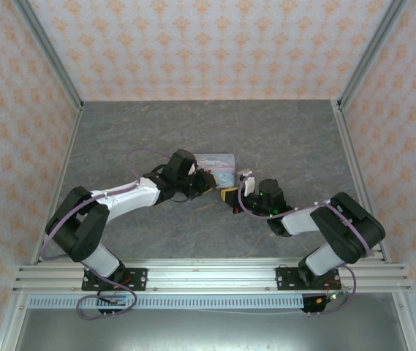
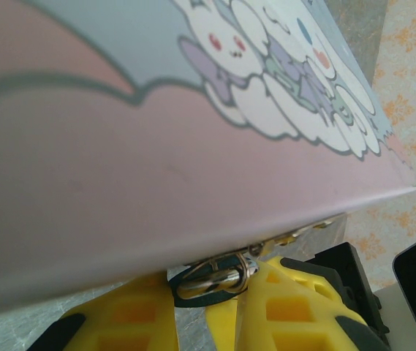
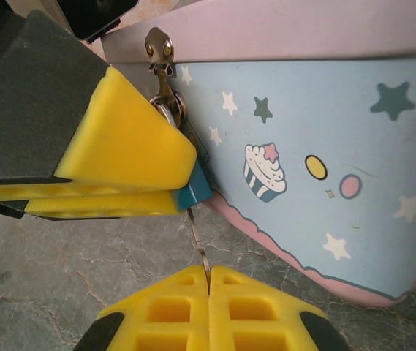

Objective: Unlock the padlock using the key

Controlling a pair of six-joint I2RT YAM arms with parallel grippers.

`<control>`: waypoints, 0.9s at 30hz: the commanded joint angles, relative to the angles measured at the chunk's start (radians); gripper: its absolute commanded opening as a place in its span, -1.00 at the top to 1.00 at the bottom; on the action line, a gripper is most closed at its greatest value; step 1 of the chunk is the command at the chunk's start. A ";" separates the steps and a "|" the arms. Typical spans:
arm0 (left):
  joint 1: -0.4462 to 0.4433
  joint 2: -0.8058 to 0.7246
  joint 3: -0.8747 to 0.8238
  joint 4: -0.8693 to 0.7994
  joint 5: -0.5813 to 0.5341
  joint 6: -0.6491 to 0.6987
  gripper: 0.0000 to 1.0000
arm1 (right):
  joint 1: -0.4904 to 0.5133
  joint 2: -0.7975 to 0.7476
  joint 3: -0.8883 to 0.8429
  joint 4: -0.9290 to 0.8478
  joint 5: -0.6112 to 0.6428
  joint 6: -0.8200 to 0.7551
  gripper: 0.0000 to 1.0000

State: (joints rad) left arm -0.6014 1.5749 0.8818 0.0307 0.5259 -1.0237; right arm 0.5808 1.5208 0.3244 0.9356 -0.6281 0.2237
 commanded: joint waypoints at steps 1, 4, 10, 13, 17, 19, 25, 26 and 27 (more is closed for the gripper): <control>0.006 -0.033 -0.006 0.025 0.037 -0.003 0.74 | -0.004 -0.004 0.021 0.062 -0.010 -0.005 1.00; 0.005 -0.036 -0.009 0.026 0.042 -0.006 0.74 | -0.004 0.004 0.025 0.068 -0.010 -0.002 1.00; 0.005 -0.040 -0.011 0.043 0.059 -0.018 0.74 | -0.006 0.028 0.027 0.102 -0.002 0.007 1.00; 0.005 -0.041 -0.017 0.053 0.065 -0.024 0.74 | -0.005 0.038 0.030 0.118 -0.004 0.014 1.00; 0.005 -0.042 -0.019 0.055 0.068 -0.026 0.74 | -0.006 0.045 0.028 0.139 -0.004 0.019 1.00; 0.005 -0.043 -0.019 0.055 0.068 -0.027 0.74 | -0.006 0.043 0.028 0.142 -0.004 0.021 1.00; 0.005 -0.042 -0.017 0.051 0.061 -0.027 0.74 | -0.010 0.034 0.017 0.141 -0.005 0.019 1.00; 0.005 -0.041 -0.017 0.048 0.058 -0.029 0.74 | -0.011 0.032 0.013 0.139 -0.005 0.019 1.00; 0.005 -0.041 -0.017 0.048 0.055 -0.029 0.74 | -0.013 0.027 0.010 0.135 -0.004 0.017 1.00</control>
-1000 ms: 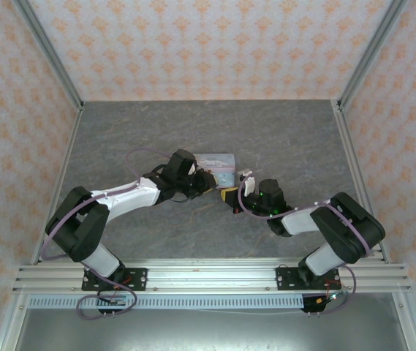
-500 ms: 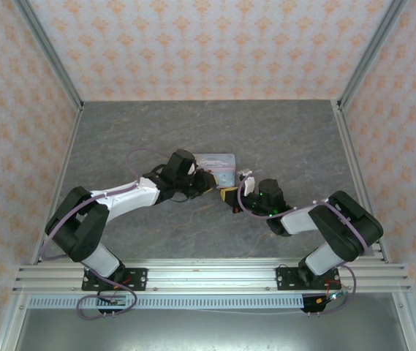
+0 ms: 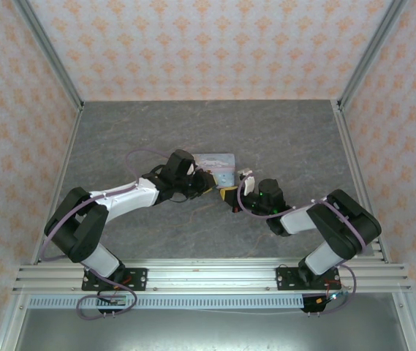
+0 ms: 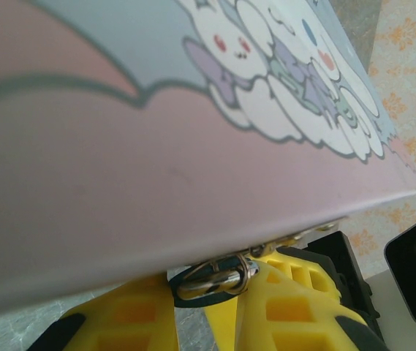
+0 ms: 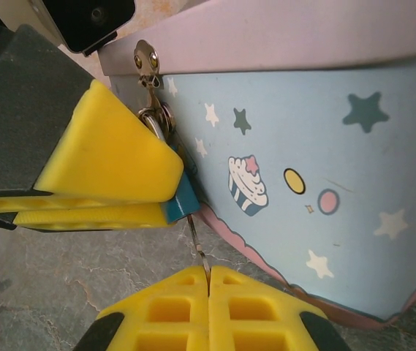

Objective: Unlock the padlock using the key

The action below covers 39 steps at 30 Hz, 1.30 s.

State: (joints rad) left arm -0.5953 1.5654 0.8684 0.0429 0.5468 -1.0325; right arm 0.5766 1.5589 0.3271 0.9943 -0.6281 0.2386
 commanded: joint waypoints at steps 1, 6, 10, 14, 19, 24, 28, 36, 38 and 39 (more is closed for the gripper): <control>-0.002 -0.030 -0.003 0.035 0.033 -0.022 0.74 | -0.010 -0.013 0.005 0.071 -0.005 0.000 1.00; -0.001 -0.029 0.002 0.032 0.027 -0.025 0.74 | -0.012 -0.032 -0.007 0.048 -0.007 -0.009 1.00; 0.000 -0.028 0.005 0.032 0.022 -0.026 0.74 | -0.012 -0.038 -0.012 0.043 -0.010 -0.009 1.00; 0.000 -0.027 0.005 0.036 0.019 -0.032 0.74 | -0.012 -0.039 -0.012 0.040 -0.015 -0.008 1.00; 0.000 -0.022 0.007 0.041 0.022 -0.035 0.74 | -0.011 -0.033 -0.008 0.041 -0.027 -0.006 1.00; 0.001 -0.018 0.006 0.050 0.022 -0.043 0.74 | -0.012 -0.027 -0.005 0.037 -0.038 -0.006 1.00; 0.003 -0.012 0.010 0.059 0.028 -0.048 0.74 | -0.012 -0.027 -0.006 0.034 -0.047 -0.005 1.00; 0.003 -0.018 0.008 0.050 0.025 -0.043 0.74 | -0.012 -0.039 -0.013 0.029 -0.017 -0.012 1.00; 0.003 -0.021 0.007 0.049 0.024 -0.042 0.74 | -0.013 -0.045 -0.016 0.022 -0.003 -0.014 1.00; 0.003 -0.021 0.006 0.048 0.024 -0.042 0.74 | -0.014 -0.049 -0.017 0.017 0.002 -0.017 1.00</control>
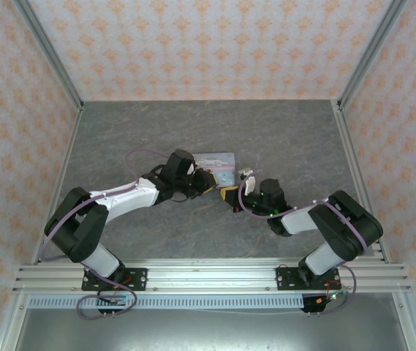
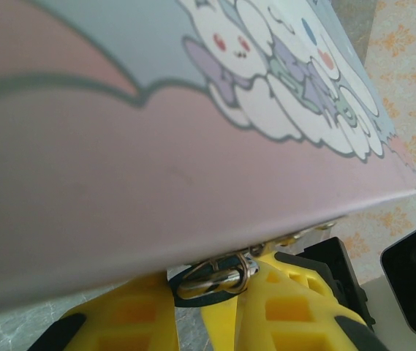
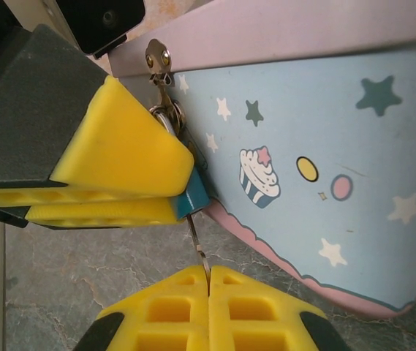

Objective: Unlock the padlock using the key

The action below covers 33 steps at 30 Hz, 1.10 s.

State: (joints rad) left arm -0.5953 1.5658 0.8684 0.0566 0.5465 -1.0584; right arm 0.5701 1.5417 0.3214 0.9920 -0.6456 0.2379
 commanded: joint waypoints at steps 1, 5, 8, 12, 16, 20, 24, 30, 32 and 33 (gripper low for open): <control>0.004 -0.023 0.007 0.033 0.024 -0.016 0.74 | -0.007 -0.035 -0.013 0.015 0.024 -0.017 1.00; 0.005 -0.024 0.005 0.029 0.023 -0.012 0.74 | -0.009 -0.051 -0.017 0.002 0.035 -0.022 1.00; 0.005 -0.022 0.006 0.030 0.025 -0.012 0.74 | -0.009 -0.058 -0.017 -0.002 0.034 -0.023 1.00; 0.005 -0.021 0.004 0.035 0.029 -0.014 0.74 | -0.010 -0.052 -0.006 -0.008 0.012 -0.022 1.00; 0.005 -0.022 0.005 0.042 0.039 -0.017 0.74 | -0.010 -0.032 0.002 0.019 -0.003 -0.009 1.00; 0.005 -0.021 0.005 0.055 0.052 -0.023 0.74 | -0.010 -0.007 0.011 0.056 -0.017 0.010 1.00; 0.004 -0.021 0.006 0.058 0.059 -0.024 0.74 | -0.009 0.011 0.017 0.092 -0.019 0.029 1.00; 0.005 -0.023 0.002 0.061 0.060 -0.023 0.74 | -0.010 0.005 0.013 0.104 -0.010 0.032 1.00; 0.005 -0.023 0.000 0.059 0.055 -0.024 0.74 | -0.011 -0.004 0.008 0.095 -0.006 0.028 1.00; 0.005 -0.023 0.000 0.060 0.053 -0.023 0.74 | -0.014 -0.011 0.004 0.088 -0.005 0.027 1.00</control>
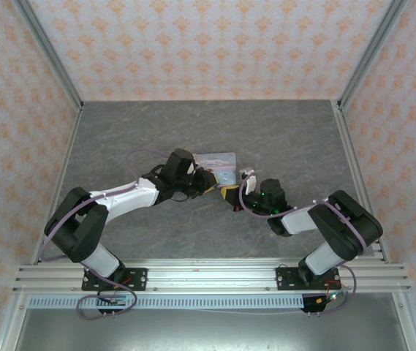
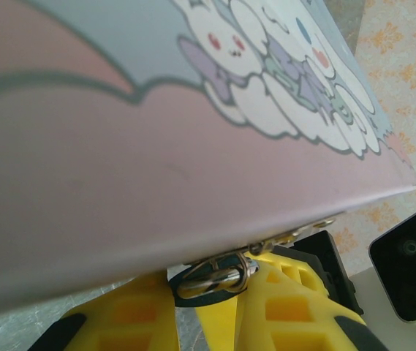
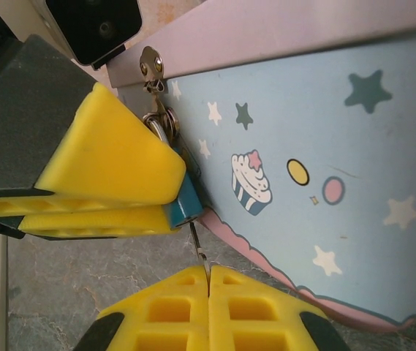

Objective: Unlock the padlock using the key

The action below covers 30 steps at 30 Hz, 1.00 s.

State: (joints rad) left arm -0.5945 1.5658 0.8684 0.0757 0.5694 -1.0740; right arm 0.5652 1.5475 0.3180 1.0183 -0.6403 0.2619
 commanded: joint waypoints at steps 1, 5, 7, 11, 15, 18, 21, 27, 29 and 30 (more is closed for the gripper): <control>0.004 -0.021 -0.001 0.044 0.031 -0.010 0.74 | -0.013 -0.023 0.001 0.057 -0.010 0.001 1.00; 0.010 -0.021 -0.005 0.065 0.043 -0.023 0.74 | -0.031 -0.041 -0.019 0.048 -0.024 0.000 1.00; 0.014 -0.023 -0.007 0.066 0.043 -0.024 0.74 | -0.039 -0.045 -0.025 0.048 -0.042 0.004 1.00; 0.022 -0.026 -0.015 0.082 0.049 -0.038 0.74 | -0.041 -0.043 -0.025 0.055 -0.067 0.011 1.00; 0.025 -0.026 -0.022 0.104 0.053 -0.056 0.74 | -0.041 -0.034 -0.012 0.059 -0.095 0.020 1.00; 0.026 -0.024 -0.021 0.109 0.057 -0.061 0.75 | -0.042 -0.023 -0.008 0.067 -0.106 0.028 1.00; 0.027 -0.026 -0.023 0.110 0.058 -0.061 0.74 | -0.041 -0.014 -0.008 0.078 -0.101 0.034 1.00; 0.032 -0.027 -0.023 0.104 0.058 -0.058 0.75 | -0.043 -0.017 -0.010 0.074 -0.065 0.030 1.00; 0.031 -0.027 -0.023 0.103 0.058 -0.058 0.75 | -0.046 -0.019 -0.011 0.071 -0.059 0.029 1.00; 0.032 -0.027 -0.023 0.104 0.058 -0.058 0.75 | -0.048 -0.019 -0.010 0.074 -0.060 0.030 1.00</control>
State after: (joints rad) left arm -0.5732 1.5658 0.8536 0.1375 0.5991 -1.1259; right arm 0.5259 1.5288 0.3058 1.0397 -0.7074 0.2882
